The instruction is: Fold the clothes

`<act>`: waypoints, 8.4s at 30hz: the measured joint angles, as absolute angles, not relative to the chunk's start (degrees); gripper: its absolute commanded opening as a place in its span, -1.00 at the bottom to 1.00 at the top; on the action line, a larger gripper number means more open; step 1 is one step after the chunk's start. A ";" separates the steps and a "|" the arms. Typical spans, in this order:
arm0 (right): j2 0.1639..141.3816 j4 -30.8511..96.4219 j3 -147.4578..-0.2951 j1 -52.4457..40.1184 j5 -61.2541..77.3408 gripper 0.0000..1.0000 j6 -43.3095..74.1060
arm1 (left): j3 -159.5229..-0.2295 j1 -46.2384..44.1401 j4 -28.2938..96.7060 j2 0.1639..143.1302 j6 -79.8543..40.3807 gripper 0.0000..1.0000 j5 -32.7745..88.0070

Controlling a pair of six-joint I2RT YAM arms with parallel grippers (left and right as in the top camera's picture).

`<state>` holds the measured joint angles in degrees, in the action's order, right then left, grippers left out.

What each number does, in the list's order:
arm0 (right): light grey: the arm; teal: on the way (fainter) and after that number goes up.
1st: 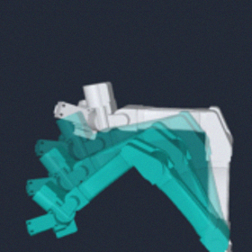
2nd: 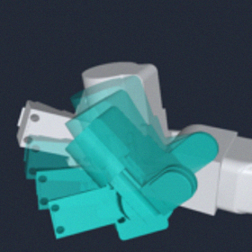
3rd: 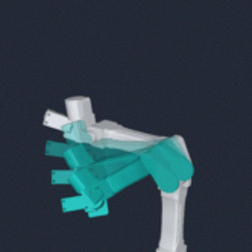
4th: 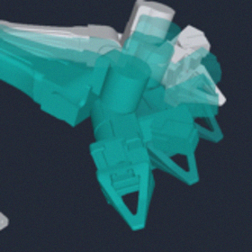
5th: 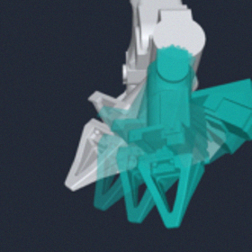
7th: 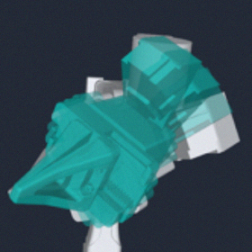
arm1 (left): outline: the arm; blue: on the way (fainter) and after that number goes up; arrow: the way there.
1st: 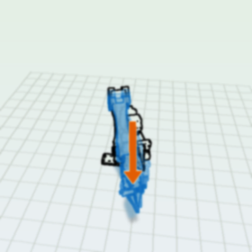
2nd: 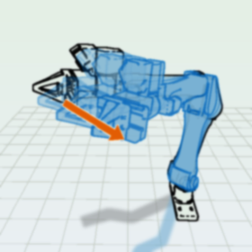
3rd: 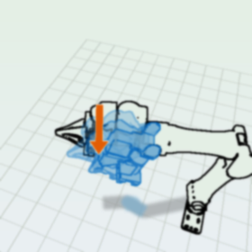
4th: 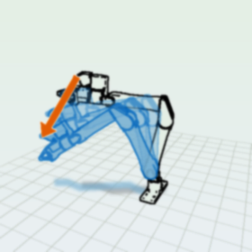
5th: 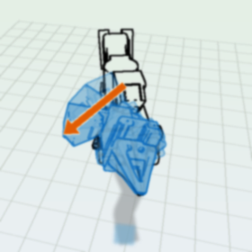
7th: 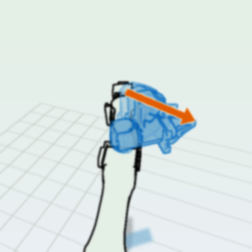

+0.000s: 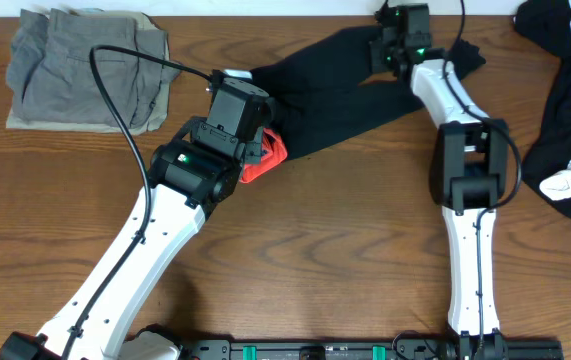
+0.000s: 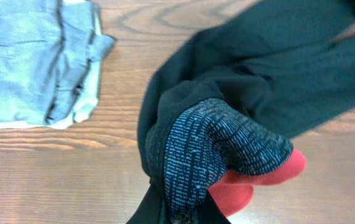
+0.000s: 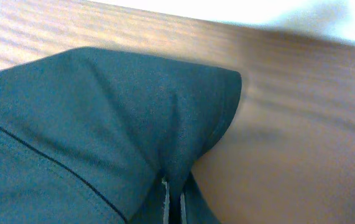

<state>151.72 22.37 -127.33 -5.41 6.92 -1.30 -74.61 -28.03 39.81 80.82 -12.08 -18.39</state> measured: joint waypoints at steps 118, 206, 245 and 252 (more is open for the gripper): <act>133.78 58.39 -127.15 15.27 17.72 0.46 3.46 | -81.32 -14.09 37.41 100.12 1.37 0.96 -11.66; 112.36 55.61 -95.44 -1.45 2.87 -0.97 10.09 | -67.85 -4.73 27.09 110.10 -4.93 -0.87 16.19; 112.44 56.40 -95.53 20.53 1.54 -0.02 10.31 | -67.83 4.86 52.36 93.19 -3.62 -0.88 16.23; 112.44 56.58 -95.53 20.53 2.24 0.13 10.31 | -67.83 4.89 55.20 89.14 -2.39 -0.21 14.55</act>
